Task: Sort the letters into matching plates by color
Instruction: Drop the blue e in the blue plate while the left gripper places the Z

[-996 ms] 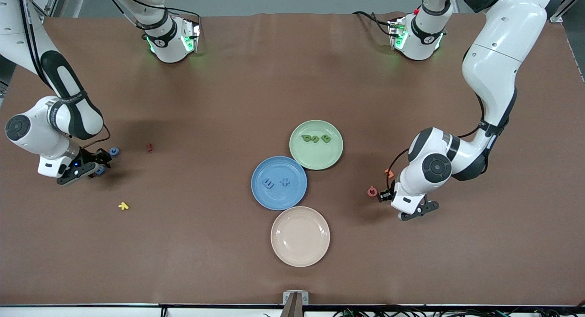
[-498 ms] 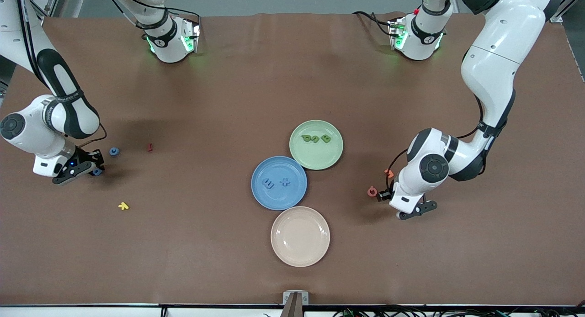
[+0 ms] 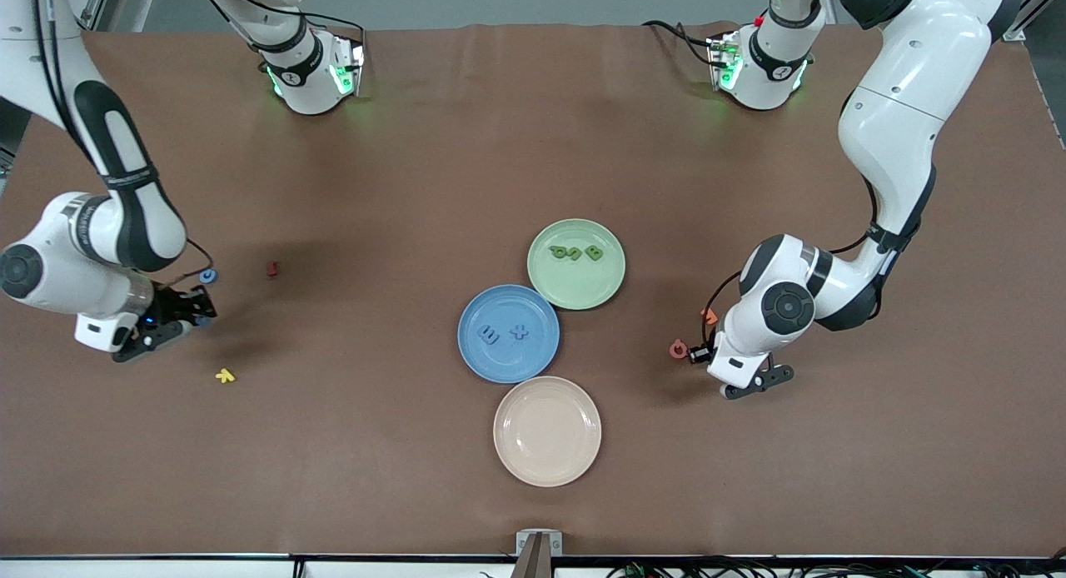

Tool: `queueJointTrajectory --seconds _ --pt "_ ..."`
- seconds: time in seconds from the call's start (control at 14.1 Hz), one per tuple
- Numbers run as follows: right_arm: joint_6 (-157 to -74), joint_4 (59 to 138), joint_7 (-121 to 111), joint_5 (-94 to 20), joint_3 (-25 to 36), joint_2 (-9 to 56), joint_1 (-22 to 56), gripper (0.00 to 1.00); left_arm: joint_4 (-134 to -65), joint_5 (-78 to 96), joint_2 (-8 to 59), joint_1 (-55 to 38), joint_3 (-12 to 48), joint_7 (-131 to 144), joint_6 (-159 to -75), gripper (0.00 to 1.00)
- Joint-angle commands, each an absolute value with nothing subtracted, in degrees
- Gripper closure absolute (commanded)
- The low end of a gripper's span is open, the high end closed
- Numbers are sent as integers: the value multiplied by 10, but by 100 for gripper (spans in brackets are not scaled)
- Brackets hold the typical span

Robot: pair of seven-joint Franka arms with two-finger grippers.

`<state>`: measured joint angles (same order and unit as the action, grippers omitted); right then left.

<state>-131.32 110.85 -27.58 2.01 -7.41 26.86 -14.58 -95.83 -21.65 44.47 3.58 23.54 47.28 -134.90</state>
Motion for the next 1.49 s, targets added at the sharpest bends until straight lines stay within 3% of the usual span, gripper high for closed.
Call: queueJointTrajectory --seconds 0.0,0.21,0.57,0.92,1.0,1.07,1.14,1.42 --pt "-1310 1108 -75 14 -106 263 -77 100 -961 -231 446 32 231 484 -1355 72" --pt "-1307 1052 199 15 -111 274 59 100 -960 -230 442 32 231 484 -1355 82" --pt "-1305 913 529 17 -111 371 219 100 -957 -226 410 10 243 506 -1295 82" --pt "-1310 816 696 24 -107 453 313 98 -948 -224 399 -4 318 585 -1249 82" --pt "-1310 816 698 25 -107 454 315 85 -950 -224 400 -18 325 605 -1246 82" --pt "-1305 816 698 25 -107 454 315 28 -952 -223 400 -37 325 625 -1245 82" --pt "-1303 816 697 26 -105 452 315 0 -954 -223 402 -56 325 645 -1245 82" --pt "-1298 818 692 33 -102 447 301 0 -957 -226 407 -103 325 696 -1245 81"
